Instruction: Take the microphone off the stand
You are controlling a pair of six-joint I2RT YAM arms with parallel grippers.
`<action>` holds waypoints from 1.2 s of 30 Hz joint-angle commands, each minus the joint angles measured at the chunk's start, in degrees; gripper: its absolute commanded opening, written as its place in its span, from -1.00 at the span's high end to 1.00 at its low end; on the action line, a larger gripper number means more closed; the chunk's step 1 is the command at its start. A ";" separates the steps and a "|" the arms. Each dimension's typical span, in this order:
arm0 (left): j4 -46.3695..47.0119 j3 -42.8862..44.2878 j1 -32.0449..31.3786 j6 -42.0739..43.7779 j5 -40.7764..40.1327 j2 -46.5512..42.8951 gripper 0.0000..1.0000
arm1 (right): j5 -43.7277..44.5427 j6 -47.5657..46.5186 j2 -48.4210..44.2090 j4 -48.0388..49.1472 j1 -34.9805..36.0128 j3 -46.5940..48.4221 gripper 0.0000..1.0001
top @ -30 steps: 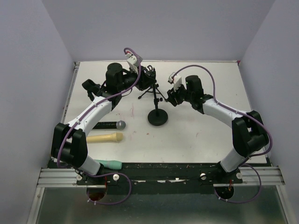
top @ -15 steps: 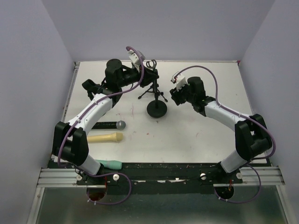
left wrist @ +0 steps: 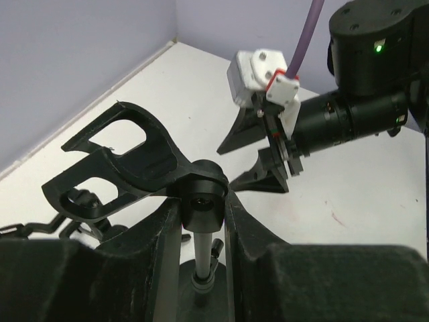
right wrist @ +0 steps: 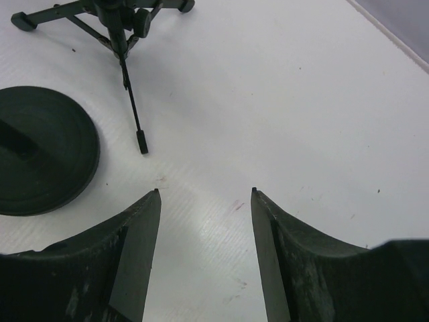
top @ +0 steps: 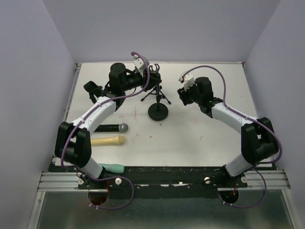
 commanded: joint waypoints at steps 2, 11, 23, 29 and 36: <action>3.56 -1.97 -0.22 2.36 0.22 -1.91 0.48 | 0.64 1.53 -1.86 0.06 -1.08 0.58 -0.29; -14.24 -1.72 -0.57 6.22 -4.96 -8.50 -0.97 | -4.10 3.64 -3.61 -9.76 -1.52 8.82 -0.30; -36.16 -5.24 5.41 10.63 -7.26 -22.74 -0.97 | -27.37 2.95 -4.59 -30.08 -1.69 25.79 -0.33; -43.99 3.91 7.69 5.71 -6.03 -21.16 -0.97 | -31.36 4.00 -0.72 -27.98 -1.69 30.20 -0.34; -64.27 21.38 10.33 20.51 -11.28 -21.94 -0.98 | -15.84 8.11 1.56 -42.37 -1.69 44.22 -0.55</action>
